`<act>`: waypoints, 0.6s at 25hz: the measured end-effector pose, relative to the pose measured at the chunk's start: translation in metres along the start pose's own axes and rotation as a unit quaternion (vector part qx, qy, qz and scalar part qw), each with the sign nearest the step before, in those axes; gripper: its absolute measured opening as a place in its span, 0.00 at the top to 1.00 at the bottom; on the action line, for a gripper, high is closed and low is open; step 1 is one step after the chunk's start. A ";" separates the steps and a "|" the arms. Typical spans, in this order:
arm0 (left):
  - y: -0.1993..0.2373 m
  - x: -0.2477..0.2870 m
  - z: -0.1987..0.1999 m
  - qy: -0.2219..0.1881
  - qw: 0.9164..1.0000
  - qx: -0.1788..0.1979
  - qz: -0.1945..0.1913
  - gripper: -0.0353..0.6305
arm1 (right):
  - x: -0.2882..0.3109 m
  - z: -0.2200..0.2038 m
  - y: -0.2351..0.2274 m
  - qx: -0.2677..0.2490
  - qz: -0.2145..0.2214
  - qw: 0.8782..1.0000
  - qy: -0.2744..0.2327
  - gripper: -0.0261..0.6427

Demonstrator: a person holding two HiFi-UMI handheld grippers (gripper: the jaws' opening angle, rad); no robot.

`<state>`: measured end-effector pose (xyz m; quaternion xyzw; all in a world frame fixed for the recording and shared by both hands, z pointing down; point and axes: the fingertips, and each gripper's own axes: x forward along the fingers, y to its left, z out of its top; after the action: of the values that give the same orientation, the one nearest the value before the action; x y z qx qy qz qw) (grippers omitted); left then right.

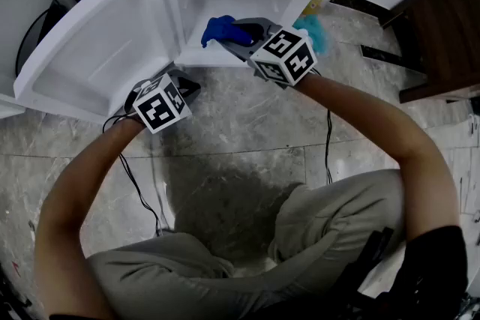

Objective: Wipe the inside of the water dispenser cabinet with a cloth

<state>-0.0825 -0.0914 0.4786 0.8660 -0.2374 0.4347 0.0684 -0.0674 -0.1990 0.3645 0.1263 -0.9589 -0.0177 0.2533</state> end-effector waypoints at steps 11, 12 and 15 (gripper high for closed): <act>0.000 -0.009 -0.006 -0.019 0.999 -0.028 -0.007 0.94 | 0.005 0.131 -0.030 -0.021 -0.120 0.974 -0.189 0.76; 0.000 -0.012 -0.009 -0.019 0.999 -0.032 -0.007 0.94 | 0.006 0.138 -0.031 -0.011 -0.130 0.971 -0.200 0.76; -0.001 -0.015 -0.022 -0.019 0.998 -0.056 -0.008 0.94 | 0.011 0.156 -0.042 0.040 -0.164 0.959 -0.226 0.76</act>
<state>-0.1055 -0.0777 0.4806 0.8707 -0.2554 0.4038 0.1163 -0.1433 -0.2467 0.2298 0.2847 -0.9572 -0.0487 0.0182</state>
